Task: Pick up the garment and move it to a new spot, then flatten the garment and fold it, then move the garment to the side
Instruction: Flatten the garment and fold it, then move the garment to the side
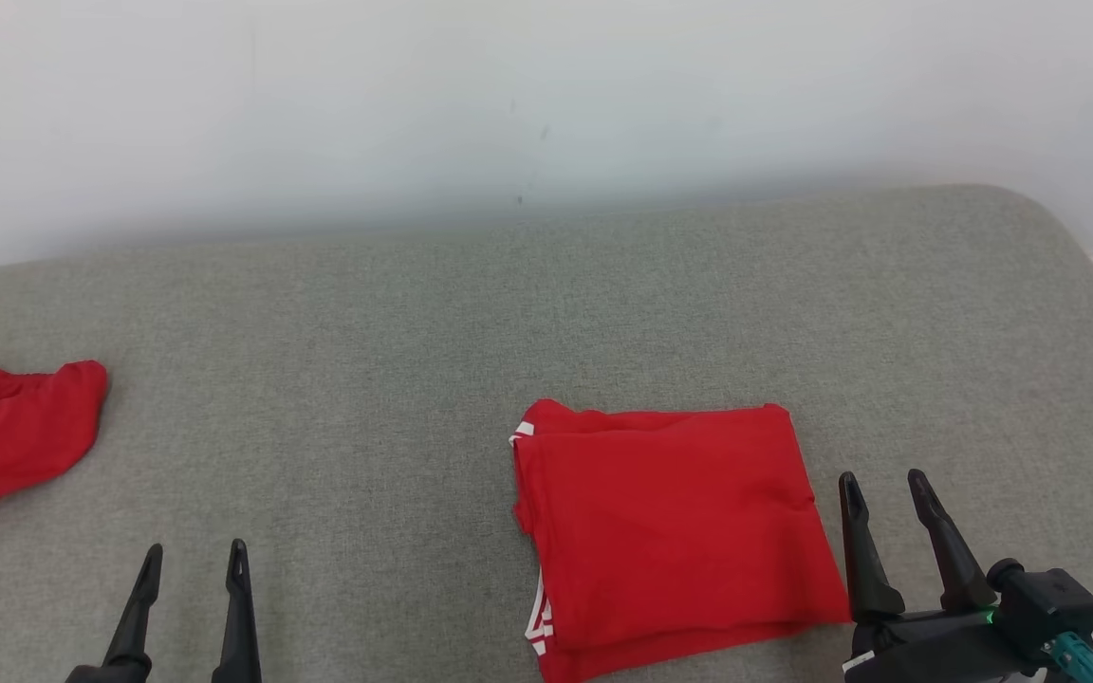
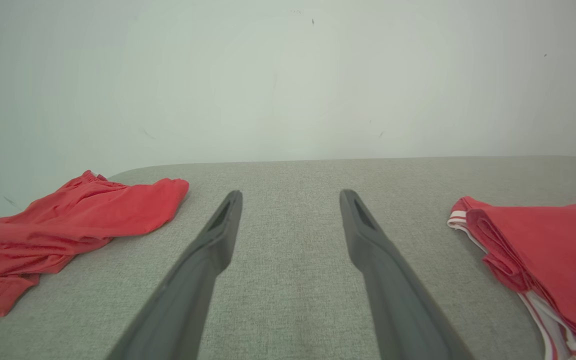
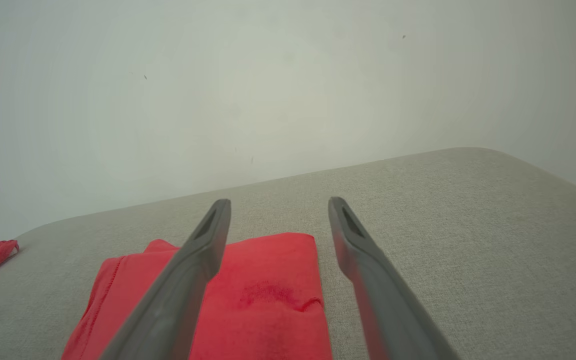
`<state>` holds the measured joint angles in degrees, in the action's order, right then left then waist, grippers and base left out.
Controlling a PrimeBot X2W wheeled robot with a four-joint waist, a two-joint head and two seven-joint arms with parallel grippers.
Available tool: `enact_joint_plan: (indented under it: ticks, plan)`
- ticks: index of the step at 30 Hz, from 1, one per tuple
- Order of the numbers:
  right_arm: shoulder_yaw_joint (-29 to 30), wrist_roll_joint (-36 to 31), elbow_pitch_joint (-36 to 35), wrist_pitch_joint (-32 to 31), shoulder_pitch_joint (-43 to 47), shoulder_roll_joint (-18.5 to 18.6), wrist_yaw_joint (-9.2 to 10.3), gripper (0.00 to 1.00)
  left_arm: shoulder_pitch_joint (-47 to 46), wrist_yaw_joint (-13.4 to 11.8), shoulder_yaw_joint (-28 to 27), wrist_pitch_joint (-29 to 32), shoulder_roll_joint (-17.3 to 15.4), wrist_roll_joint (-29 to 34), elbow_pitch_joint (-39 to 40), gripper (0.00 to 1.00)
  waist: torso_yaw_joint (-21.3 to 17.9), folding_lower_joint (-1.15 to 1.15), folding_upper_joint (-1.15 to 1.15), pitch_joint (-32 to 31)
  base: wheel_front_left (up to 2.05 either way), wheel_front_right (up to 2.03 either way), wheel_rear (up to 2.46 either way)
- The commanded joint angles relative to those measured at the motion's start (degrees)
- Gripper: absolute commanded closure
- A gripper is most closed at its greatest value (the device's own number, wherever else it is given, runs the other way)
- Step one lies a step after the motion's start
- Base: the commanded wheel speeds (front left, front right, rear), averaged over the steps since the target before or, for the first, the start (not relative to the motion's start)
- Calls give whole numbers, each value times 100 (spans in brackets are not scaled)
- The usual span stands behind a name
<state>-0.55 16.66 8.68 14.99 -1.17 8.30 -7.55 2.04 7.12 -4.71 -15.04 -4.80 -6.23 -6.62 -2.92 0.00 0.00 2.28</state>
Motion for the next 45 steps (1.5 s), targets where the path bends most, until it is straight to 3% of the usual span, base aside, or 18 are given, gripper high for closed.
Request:
enact_joint_plan:
  ticks: [1,45]
  plan:
    - [7,-38,0,25,45,-27,15,0,47,19,-2,-20,-27,-11,-14,0,19,0,0,-16,0,0,0]
    - [-143,-212,-13,26,202,-25,15,0,71,31,-2,-20,-78,-46,-267,0,117,0,0,-189,0,0,0]
